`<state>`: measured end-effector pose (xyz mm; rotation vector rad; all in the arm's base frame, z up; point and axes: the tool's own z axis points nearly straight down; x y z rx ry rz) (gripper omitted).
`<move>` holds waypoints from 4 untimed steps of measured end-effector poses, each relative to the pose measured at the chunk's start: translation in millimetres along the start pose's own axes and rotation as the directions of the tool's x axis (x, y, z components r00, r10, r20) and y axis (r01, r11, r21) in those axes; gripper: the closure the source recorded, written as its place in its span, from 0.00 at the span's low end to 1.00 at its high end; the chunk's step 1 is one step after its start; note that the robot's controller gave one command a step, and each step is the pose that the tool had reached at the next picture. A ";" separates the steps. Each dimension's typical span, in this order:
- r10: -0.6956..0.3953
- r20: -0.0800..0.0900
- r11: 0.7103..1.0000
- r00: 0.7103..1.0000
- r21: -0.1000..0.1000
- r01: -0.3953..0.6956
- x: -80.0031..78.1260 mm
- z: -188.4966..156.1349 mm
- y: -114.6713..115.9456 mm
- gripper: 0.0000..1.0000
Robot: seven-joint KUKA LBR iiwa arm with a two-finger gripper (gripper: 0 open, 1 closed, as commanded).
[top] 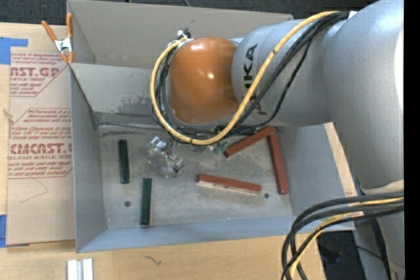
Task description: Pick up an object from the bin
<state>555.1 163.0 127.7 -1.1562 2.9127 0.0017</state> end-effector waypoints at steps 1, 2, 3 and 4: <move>0.002 -0.005 1.000 1.000 -0.003 -0.002 1.5 3.5 -0.1 0.00; -0.240 -0.009 0.971 0.971 -0.007 0.239 27.5 58.1 29.3 0.00; -0.238 -0.005 0.971 0.971 -0.004 0.238 26.0 56.1 28.2 1.00; -0.253 0.004 0.967 0.967 0.003 0.253 -7.1 -110.4 24.1 1.00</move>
Offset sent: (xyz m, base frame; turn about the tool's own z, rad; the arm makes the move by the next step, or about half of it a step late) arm 0.0000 0.0000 0.0000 0.0000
